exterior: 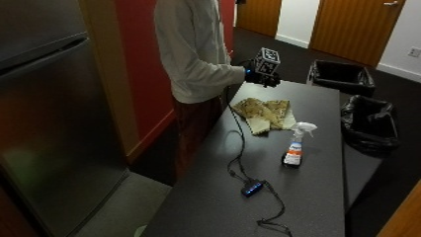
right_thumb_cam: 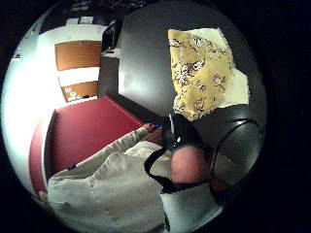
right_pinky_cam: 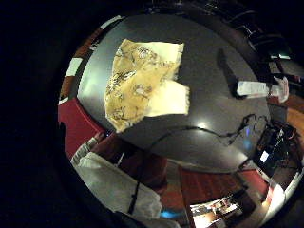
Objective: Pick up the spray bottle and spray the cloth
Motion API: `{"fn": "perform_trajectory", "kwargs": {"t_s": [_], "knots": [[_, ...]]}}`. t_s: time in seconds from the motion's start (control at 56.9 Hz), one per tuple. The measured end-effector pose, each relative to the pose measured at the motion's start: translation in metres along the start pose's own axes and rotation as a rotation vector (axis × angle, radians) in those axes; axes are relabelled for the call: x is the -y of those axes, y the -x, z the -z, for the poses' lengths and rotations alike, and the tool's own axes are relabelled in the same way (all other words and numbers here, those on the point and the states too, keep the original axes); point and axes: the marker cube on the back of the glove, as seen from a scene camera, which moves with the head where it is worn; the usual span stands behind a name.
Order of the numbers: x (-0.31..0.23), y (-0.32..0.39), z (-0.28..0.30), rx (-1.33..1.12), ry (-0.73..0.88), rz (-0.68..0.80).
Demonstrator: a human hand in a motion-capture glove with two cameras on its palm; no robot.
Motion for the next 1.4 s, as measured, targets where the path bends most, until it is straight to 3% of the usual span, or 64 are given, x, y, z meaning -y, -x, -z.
{"fn": "perform_trajectory", "kwargs": {"t_s": [0.65, 1.405], "knots": [[-0.011, -0.008, 0.003, -0.024, -0.040, -0.038], [-0.084, -0.111, 0.027, 0.083, -0.290, -0.189]]}}
